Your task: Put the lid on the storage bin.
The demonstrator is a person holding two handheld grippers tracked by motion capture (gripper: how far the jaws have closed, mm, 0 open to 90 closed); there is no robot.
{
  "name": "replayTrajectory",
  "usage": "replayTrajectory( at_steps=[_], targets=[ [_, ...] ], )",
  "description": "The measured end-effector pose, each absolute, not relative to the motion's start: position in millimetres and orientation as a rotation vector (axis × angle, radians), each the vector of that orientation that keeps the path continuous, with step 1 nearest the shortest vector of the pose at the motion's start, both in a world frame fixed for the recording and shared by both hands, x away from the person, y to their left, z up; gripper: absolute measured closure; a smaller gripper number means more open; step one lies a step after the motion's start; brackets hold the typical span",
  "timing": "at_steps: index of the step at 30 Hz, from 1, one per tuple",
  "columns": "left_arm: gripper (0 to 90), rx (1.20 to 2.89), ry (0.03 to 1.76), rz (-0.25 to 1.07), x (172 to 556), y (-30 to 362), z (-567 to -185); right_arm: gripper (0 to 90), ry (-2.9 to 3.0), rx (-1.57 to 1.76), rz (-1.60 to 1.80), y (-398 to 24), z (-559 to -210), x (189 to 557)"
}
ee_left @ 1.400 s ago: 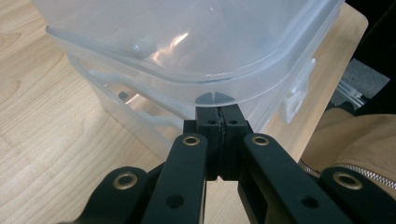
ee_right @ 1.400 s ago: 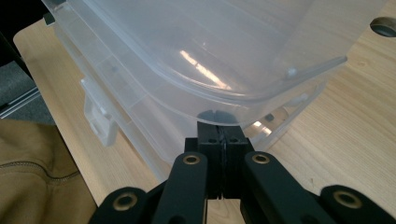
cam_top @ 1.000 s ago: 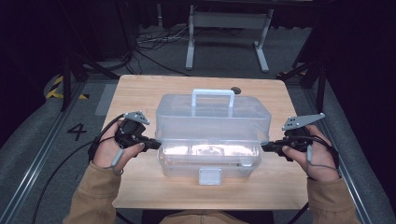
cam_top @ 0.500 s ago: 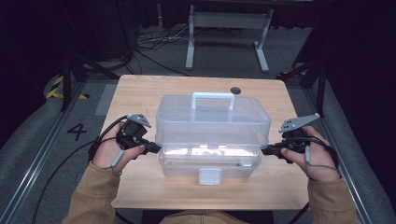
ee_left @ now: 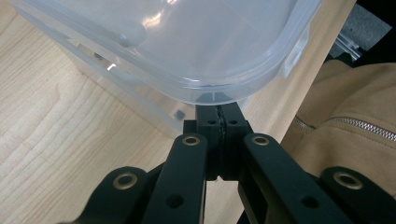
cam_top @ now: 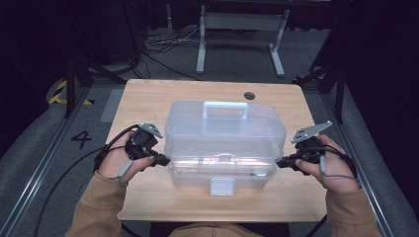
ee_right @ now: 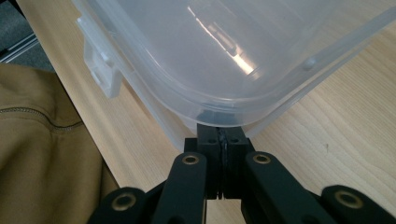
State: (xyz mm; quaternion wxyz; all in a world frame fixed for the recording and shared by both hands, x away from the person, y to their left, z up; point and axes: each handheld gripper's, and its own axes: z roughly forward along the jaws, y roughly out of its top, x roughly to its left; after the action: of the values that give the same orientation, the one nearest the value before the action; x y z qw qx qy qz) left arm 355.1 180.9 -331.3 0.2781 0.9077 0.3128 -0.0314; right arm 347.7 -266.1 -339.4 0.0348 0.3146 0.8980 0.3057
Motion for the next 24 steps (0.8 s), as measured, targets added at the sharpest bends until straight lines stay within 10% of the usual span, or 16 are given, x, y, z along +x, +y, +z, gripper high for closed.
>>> replayTrajectory(
  at_steps=[24],
  targets=[
    [89.4, 2.518, 0.811, -0.141, 356.2, 175.6, -340.5, 87.8, 2.850, 0.960, 0.851, -262.7, -348.5, 349.9]
  ],
)
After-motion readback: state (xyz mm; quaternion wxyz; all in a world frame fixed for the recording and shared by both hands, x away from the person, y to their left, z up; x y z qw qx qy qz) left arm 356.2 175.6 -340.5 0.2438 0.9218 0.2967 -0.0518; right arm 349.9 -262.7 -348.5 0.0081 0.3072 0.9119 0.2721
